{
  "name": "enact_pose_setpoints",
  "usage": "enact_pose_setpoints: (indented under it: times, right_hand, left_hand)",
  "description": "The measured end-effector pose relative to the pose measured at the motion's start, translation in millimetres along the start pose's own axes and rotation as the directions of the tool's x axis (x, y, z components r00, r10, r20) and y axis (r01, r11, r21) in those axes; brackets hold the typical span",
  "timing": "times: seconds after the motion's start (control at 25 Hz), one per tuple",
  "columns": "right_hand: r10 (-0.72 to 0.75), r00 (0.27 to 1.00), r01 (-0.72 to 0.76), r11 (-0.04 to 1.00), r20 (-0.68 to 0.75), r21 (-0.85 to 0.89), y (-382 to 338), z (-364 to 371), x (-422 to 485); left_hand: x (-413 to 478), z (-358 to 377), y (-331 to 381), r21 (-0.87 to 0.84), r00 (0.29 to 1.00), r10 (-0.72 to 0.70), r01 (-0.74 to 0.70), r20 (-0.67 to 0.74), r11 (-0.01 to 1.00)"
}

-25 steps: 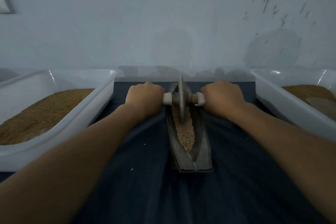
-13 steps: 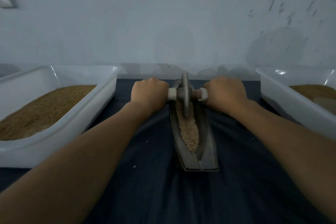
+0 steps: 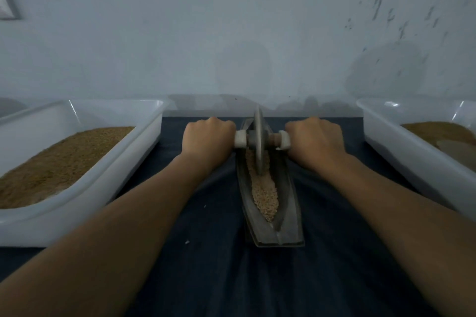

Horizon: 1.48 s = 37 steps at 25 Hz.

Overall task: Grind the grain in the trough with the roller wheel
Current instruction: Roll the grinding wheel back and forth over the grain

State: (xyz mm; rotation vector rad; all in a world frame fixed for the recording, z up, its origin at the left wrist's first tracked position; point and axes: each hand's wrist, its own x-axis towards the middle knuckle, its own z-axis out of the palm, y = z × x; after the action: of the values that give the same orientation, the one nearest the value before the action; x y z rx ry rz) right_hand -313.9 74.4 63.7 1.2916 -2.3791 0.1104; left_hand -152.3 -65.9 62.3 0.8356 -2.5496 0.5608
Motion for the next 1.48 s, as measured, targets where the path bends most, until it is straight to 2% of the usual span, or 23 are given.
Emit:
enact_pose_setpoints:
  times: [0.04, 0.16, 0.24, 0.4, 0.52, 0.64, 0.72, 0.84, 0.92, 1.0, 1.08, 1.16, 1.24, 1.4, 1.48]
  right_hand:
    - [-0.021, 1.000, 0.021, 1.000, -0.009, -0.013, 4.2, -1.2, -10.0]
    - [-0.160, 0.969, 0.143, 0.985, -0.190, -0.101, 19.2, 4.7, -56.7]
    - [-0.175, 0.953, 0.149, 0.982, -0.247, -0.118, 21.7, 5.9, -60.6]
    - [0.024, 0.997, -0.024, 1.000, -0.071, 0.004, 1.1, 5.0, -16.4]
    - [-0.006, 1.000, 0.006, 1.000, 0.011, 0.014, 3.5, -1.8, -15.5]
    - [-0.166, 0.963, 0.147, 0.984, -0.212, -0.103, 16.5, -1.2, -58.1]
    - [-0.201, 0.934, 0.175, 0.978, -0.296, -0.114, 20.5, -1.1, -67.6]
    - [-0.083, 0.972, 0.069, 0.995, -0.218, -0.069, 9.0, 5.7, -41.7]
    - [0.016, 0.996, -0.015, 1.000, -0.093, 0.005, -1.0, 4.9, -16.5]
    - [0.016, 1.000, -0.016, 0.999, 0.000, 0.030, -0.7, 1.9, -9.6]
    - [-0.077, 0.993, 0.076, 0.997, -0.084, -0.020, 7.9, -0.2, -28.7]
    - [-0.188, 0.951, 0.153, 0.976, -0.246, -0.154, 16.7, 0.7, -55.6]
    - [-0.203, 0.930, 0.151, 0.971, -0.308, -0.184, 16.8, -0.8, -61.5]
    - [0.008, 0.997, -0.009, 1.000, -0.071, -0.005, -4.0, 1.9, -16.2]
    - [0.023, 1.000, -0.024, 0.999, 0.021, 0.032, -4.7, -1.4, -1.5]
  left_hand:
    - [-7.7, -2.2, -1.6, -0.002, 0.999, 0.034, -0.034, -0.007, 0.999]
    - [-46.4, -6.2, -7.1, 0.042, 0.973, 0.184, -0.180, -0.136, 0.983]
    - [-49.2, -9.2, -7.9, 0.060, 0.972, 0.163, -0.155, -0.170, 0.986]
    - [-9.7, -1.1, 3.2, 0.046, 0.999, 0.004, -0.002, -0.043, 0.999]
    - [-5.3, -5.5, 2.4, 0.011, 0.999, 0.029, -0.030, 0.039, 0.999]
    - [-46.1, -9.3, -7.4, 0.035, 0.977, 0.186, -0.183, -0.104, 0.982]
    - [-53.1, -17.1, -10.9, 0.051, 0.963, 0.186, -0.179, -0.193, 0.983]
    - [-36.6, -4.4, -1.3, 0.061, 0.992, 0.075, -0.070, -0.098, 0.996]
    - [-12.3, -5.1, 5.8, 0.054, 0.999, -0.024, 0.026, -0.032, 0.998]
    - [-3.0, -8.7, 7.4, 0.014, 0.999, -0.018, 0.018, 0.037, 1.000]
    - [-21.3, -9.9, 0.3, -0.001, 0.999, 0.048, -0.048, 0.004, 0.999]
    - [-47.6, -10.7, -4.5, 0.019, 0.978, 0.164, -0.163, -0.129, 0.986]
    - [-48.9, -14.3, -4.9, 0.046, 0.977, 0.137, -0.132, -0.162, 0.990]
    - [-7.0, -1.3, 4.6, 0.043, 1.000, 0.012, -0.011, -0.024, 0.999]
    - [8.5, -6.0, 6.6, 0.028, 0.999, 0.003, -0.005, 0.047, 1.000]
